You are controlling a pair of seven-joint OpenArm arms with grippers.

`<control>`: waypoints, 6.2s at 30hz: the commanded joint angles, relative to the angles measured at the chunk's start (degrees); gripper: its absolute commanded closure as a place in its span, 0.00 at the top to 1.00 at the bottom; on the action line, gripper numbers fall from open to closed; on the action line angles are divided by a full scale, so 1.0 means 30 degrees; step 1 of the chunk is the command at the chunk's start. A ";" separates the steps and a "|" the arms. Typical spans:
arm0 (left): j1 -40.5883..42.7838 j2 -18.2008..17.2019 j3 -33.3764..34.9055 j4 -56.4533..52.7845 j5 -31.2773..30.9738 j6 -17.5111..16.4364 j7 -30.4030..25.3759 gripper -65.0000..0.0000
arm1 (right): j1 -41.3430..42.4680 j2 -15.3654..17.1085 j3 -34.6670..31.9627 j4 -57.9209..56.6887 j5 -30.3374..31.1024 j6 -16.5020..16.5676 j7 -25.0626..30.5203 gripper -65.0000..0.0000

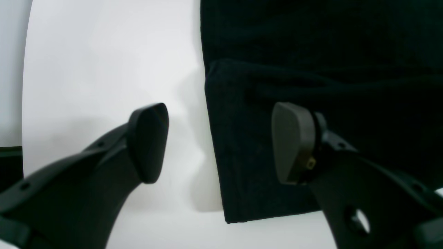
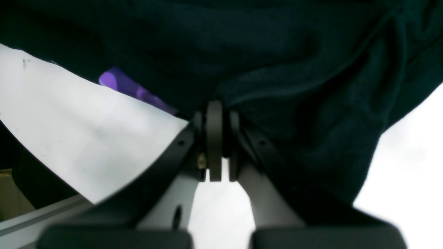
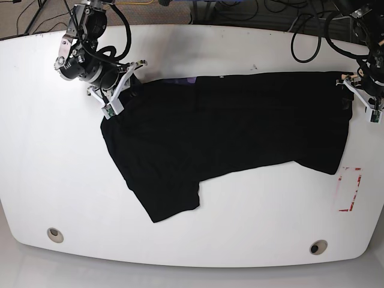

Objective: Layout the t-shirt on the table in an organized manner, then fold the t-shirt properly
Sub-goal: 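Drag the held shirt edge with the right gripper toward the shirt's middle, then release and move the right gripper back to the shirt's corner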

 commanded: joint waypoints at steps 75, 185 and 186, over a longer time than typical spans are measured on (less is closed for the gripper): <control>0.0172 -0.0349 -0.0056 0.0303 -0.0203 0.0032 -0.0354 0.68 | 0.9525 -0.0010 -0.0017 -0.6217 0.2715 0.0041 0.1849 0.70; 0.1081 0.0824 -0.0906 0.3116 -0.0378 0.0032 -0.0354 0.69 | -0.0908 0.2774 0.2063 -0.3580 -0.2091 0.0041 0.4926 0.69; 0.1081 0.0824 -0.0994 0.3116 -0.0378 0.0032 -0.0354 0.69 | -0.0908 0.2774 0.2063 -0.3638 -0.2091 0.0041 0.5014 0.68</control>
